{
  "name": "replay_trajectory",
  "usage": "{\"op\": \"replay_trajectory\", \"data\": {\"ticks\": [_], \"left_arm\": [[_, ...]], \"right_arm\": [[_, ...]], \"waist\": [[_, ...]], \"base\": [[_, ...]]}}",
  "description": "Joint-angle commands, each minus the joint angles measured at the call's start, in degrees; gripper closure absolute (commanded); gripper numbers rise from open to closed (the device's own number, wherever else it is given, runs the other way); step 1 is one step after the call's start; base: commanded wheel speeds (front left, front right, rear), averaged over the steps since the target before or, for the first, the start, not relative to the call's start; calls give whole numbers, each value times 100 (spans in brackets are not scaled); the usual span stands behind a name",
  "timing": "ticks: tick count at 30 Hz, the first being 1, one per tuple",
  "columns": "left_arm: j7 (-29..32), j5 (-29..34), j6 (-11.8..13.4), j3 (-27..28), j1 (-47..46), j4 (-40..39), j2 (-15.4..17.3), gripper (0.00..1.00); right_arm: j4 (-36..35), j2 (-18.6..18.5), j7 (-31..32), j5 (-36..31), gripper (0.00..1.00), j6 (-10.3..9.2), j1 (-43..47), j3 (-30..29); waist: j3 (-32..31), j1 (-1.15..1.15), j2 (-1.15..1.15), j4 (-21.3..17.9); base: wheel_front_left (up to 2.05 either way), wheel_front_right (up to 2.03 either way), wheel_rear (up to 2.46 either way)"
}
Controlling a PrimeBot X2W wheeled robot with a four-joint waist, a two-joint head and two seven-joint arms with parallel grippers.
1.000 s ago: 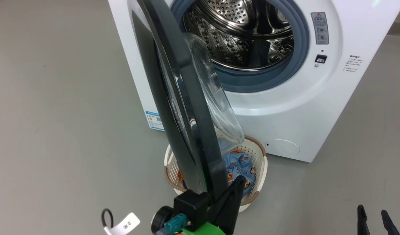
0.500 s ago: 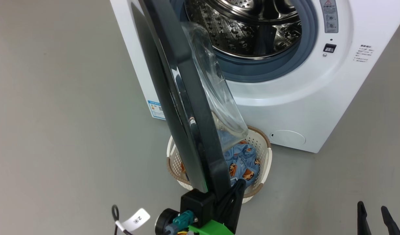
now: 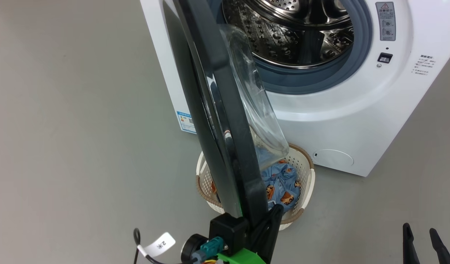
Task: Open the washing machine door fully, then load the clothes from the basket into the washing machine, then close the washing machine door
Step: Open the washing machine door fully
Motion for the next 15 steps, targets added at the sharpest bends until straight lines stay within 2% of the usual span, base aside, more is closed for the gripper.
{"op": "replay_trajectory", "data": {"ticks": [1, 15], "left_arm": [[-84, -42, 40, 138, -240, -104, -6, 100], [-183, -135, 260, 67, -303, 34, -3, 100]], "right_arm": [[-108, -113, -69, 8, 0, 16, -142, 161], [-101, -128, -69, 18, 0, 16, -139, 210]], "waist": [[-7, 0, 0, 27], [10, 0, 0, -12]], "base": [[0, 0, 0], [0, 0, 0]]}}
